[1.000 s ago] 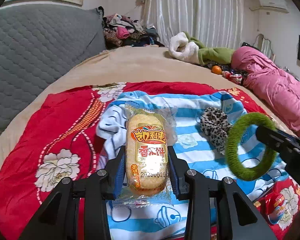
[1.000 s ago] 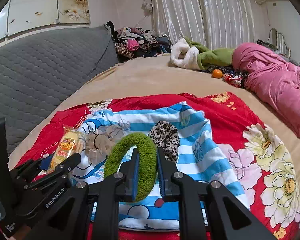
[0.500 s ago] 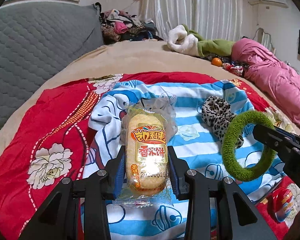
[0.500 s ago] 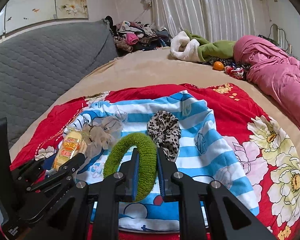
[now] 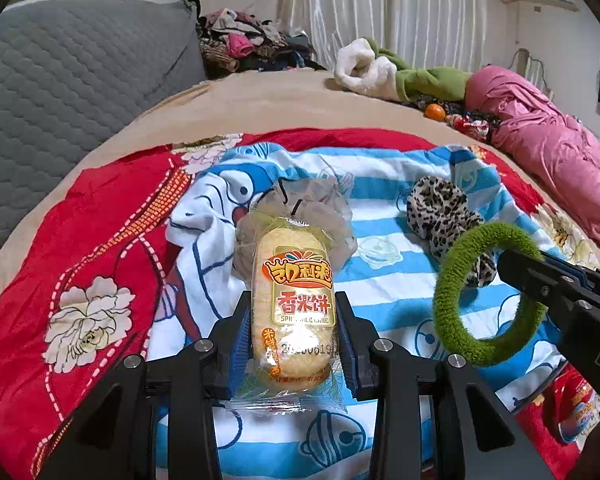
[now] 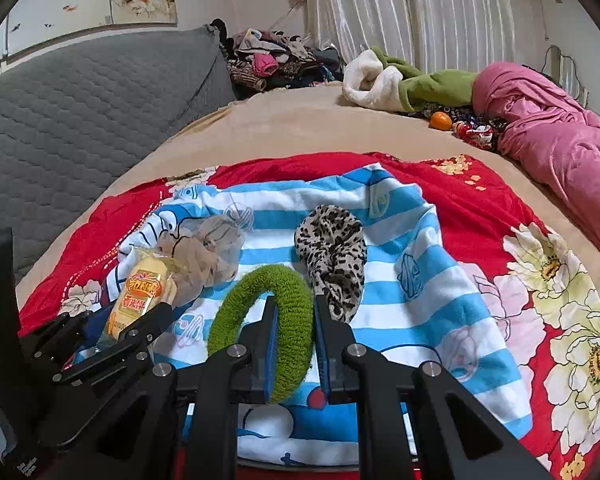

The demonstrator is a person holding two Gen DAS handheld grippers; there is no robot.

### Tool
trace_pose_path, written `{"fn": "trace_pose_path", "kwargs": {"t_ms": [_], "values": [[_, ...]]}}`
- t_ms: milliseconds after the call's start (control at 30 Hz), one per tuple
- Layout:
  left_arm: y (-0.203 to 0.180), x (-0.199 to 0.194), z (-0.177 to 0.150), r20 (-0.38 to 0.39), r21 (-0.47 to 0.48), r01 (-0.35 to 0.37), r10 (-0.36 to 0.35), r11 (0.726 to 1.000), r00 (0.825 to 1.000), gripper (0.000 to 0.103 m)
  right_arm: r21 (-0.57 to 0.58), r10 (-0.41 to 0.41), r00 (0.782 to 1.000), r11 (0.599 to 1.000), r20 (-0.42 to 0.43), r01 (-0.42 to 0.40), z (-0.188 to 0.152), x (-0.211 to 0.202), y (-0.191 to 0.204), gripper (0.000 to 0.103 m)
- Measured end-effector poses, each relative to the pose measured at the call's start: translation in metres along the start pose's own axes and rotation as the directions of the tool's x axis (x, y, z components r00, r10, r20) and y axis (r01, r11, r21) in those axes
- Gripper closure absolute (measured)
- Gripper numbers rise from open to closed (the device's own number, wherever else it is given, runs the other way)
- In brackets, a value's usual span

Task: Organize objects
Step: 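Carry the packet and green ring over the striped tray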

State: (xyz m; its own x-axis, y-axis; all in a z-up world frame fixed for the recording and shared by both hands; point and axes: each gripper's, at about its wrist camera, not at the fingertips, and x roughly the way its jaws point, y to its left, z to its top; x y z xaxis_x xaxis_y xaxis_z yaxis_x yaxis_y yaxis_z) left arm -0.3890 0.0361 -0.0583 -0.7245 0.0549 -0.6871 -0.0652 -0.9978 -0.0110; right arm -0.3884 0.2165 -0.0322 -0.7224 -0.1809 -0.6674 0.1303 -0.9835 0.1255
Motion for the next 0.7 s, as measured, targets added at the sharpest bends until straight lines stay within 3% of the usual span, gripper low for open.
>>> {"fn": "trace_pose_path", "kwargs": {"t_ms": [700], "values": [[-0.001, 0.02, -0.013, -0.065, -0.004, 0.009, -0.009, 1.0, 0.998, 0.064, -0.049, -0.077, 0.991, 0.996, -0.108, 0.072, -0.014, 0.034, 0.003, 0.086]]}}
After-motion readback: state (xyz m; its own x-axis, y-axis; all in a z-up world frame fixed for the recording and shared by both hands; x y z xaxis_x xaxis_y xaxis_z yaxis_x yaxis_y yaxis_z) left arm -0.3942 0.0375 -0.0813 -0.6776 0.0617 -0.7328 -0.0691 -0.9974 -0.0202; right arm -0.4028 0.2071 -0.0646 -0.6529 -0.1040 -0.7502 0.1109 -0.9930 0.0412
